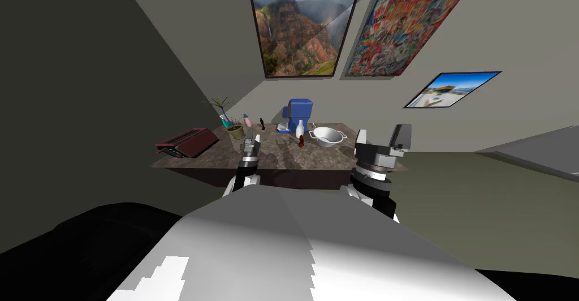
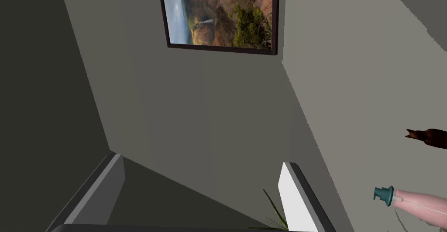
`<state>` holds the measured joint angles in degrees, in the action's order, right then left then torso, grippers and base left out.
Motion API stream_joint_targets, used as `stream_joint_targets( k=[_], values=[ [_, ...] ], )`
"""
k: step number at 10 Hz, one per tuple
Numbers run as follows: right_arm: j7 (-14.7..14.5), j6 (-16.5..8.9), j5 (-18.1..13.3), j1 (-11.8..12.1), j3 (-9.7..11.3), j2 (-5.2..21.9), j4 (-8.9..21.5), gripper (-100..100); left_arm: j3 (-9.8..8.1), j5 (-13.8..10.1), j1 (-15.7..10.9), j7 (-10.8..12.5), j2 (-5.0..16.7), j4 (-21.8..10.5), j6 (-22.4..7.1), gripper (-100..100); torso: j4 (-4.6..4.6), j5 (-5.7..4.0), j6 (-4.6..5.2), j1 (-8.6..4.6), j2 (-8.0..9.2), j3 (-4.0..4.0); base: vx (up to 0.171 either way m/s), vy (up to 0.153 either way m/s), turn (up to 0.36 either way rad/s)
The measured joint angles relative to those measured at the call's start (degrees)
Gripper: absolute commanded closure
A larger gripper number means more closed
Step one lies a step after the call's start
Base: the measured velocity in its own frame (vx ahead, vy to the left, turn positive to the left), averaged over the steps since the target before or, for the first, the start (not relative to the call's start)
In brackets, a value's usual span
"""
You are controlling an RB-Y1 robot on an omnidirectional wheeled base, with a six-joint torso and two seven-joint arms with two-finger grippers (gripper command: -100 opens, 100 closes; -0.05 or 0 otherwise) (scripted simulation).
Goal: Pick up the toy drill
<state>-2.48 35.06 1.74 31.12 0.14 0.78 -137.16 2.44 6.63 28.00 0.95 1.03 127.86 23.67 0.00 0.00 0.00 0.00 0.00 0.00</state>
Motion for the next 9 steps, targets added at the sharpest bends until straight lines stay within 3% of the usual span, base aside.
stream_joint_targets(
  k=[4,9],
  values=[
    [0.00,-0.01,0.00,-0.02,0.00,0.00,0.01,0,0.58,0.71,-5.72,0.00,5.39,-4.04,-3.66,-100,0.12,0.05,0.02,0.20,0.50,0.29,-0.144,0.045,-0.166],
    [0.00,-0.01,0.00,-0.02,0.00,0.00,0.01,0,1.22,1.09,-14.40,-0.38,9.67,-11.50,-9.39,-100,0.10,0.03,0.03,0.12,0.45,0.26,-0.098,0.023,-0.191]
  ],
)
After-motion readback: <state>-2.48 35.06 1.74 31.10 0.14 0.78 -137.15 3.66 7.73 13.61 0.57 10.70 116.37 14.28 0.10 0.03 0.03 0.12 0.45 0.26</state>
